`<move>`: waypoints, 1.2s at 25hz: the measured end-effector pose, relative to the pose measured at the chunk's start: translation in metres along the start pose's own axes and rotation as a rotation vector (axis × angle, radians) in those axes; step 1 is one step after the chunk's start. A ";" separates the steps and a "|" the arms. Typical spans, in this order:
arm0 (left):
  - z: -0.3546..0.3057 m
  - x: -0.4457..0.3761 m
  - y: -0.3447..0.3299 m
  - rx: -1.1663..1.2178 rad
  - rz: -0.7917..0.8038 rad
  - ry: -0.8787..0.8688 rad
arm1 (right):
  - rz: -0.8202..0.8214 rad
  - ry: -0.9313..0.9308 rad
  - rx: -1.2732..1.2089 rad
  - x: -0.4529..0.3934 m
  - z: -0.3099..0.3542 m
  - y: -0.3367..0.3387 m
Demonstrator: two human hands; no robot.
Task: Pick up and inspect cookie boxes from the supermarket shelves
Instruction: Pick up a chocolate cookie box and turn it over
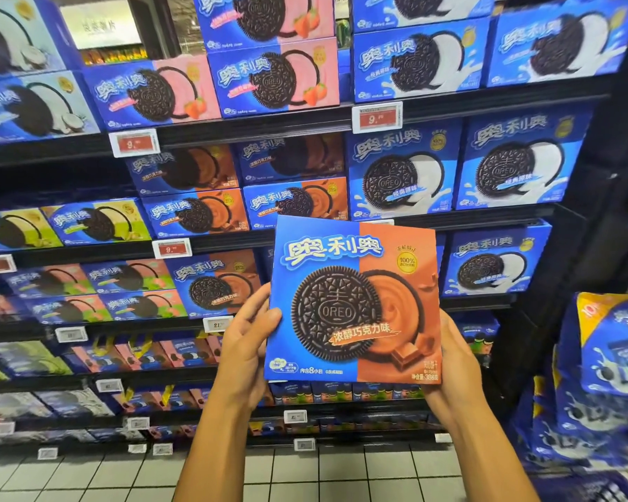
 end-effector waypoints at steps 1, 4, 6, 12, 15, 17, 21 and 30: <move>-0.001 0.001 -0.002 0.003 -0.018 -0.043 | -0.049 -0.005 0.065 -0.001 0.000 0.001; -0.002 0.003 -0.011 -0.067 -0.086 -0.155 | -0.257 0.079 0.286 -0.004 0.012 0.010; 0.000 0.005 -0.021 -0.213 -0.146 -0.228 | -0.182 0.180 0.342 0.006 0.025 -0.008; 0.017 0.019 -0.064 -0.683 -0.096 -0.300 | 0.415 0.059 0.262 0.039 0.004 -0.094; 0.020 0.018 -0.074 -0.722 0.143 -0.150 | 0.337 0.042 0.109 0.033 0.004 -0.084; 0.017 0.019 -0.078 -0.707 0.269 -0.056 | 0.294 -0.016 0.000 0.028 0.000 -0.072; -0.005 0.016 -0.061 -0.589 0.193 -0.143 | 0.277 -0.152 -0.140 0.022 -0.011 -0.053; -0.016 0.004 0.028 -0.421 -0.165 0.005 | 0.376 -0.212 -0.359 0.019 -0.018 -0.030</move>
Point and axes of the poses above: each hand's wrist, its own x-axis away from the middle knuckle, its own y-axis out of the back of the hand, z = x × y, the point moved 6 cm from there along -x, towards the middle knuckle, and after that the axes turned 8 degrees about x, right-handed, at the moved point
